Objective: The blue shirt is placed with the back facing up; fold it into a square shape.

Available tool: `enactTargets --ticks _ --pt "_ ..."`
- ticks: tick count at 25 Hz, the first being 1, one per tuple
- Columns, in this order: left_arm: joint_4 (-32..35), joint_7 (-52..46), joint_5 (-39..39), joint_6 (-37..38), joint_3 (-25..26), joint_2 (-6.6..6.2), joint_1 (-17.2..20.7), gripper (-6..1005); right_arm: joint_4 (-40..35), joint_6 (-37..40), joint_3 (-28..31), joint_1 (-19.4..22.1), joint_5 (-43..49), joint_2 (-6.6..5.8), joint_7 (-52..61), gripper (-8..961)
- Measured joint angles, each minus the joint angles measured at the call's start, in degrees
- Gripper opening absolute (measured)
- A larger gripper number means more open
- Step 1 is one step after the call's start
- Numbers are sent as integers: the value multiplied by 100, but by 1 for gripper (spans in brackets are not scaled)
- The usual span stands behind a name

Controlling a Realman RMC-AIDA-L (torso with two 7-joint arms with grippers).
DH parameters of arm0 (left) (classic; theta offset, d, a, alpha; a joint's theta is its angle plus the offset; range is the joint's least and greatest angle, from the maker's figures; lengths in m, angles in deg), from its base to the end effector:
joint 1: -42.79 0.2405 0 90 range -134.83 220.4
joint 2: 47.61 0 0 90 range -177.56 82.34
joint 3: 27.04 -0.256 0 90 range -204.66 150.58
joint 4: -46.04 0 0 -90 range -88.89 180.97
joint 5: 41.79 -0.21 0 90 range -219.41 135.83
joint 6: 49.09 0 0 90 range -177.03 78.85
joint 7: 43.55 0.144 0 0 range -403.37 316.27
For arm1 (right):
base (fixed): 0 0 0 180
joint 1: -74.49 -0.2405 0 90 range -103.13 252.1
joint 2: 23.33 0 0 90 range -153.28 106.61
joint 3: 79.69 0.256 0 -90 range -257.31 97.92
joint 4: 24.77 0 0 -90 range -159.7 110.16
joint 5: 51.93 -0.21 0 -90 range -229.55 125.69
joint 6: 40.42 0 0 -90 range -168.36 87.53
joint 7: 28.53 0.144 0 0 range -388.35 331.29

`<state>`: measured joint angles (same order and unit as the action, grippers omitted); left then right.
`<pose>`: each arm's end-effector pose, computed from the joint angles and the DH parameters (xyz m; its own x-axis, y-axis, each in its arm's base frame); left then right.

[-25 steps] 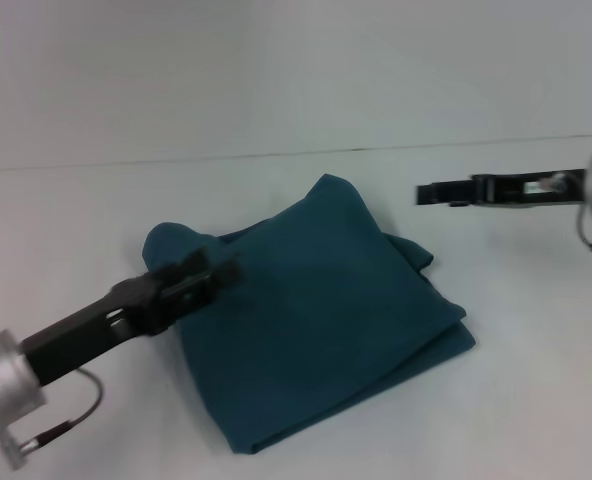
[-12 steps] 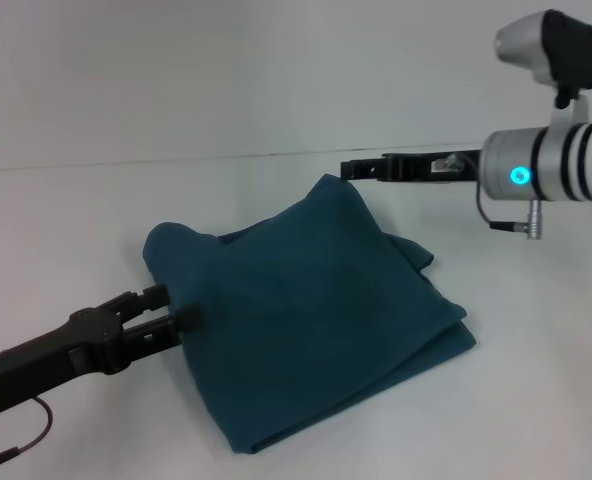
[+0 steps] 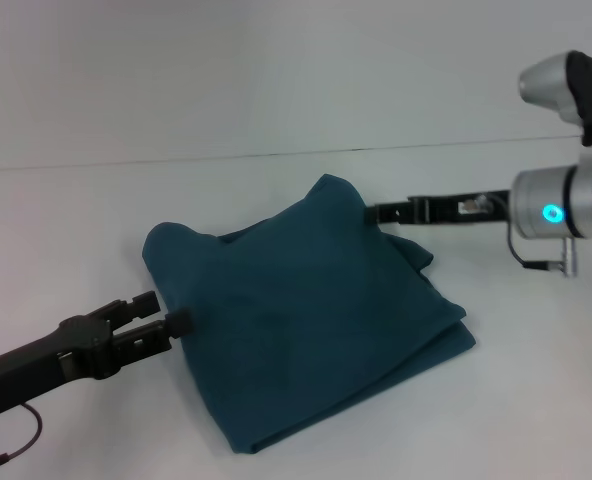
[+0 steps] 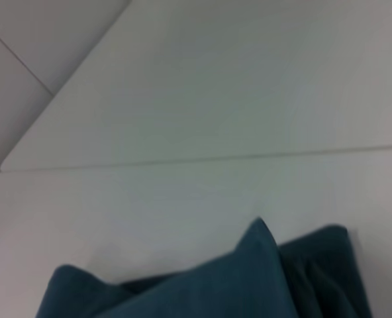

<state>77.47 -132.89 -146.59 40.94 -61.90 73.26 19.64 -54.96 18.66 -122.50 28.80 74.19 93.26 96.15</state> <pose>-0.2888 0.2963 -0.0059 0.4239 0.5558 0.7152 0.7530 -0.6550 0.0627 0.2420 0.4304 -0.0086 0.4314 -0.7615 -0.4838 -0.9017 -0.3811 -0.2043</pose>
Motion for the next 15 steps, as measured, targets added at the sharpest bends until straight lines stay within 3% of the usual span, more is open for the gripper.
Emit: enactTargets --ticks 7,15 --pt "-1 -32 -55 28 95 -1 35 952 82 574 -9 243 26 -226 8 713" --pt "-38 -34 -58 21 83 15 -2 952 205 614 -9 283 275 -253 139 714"
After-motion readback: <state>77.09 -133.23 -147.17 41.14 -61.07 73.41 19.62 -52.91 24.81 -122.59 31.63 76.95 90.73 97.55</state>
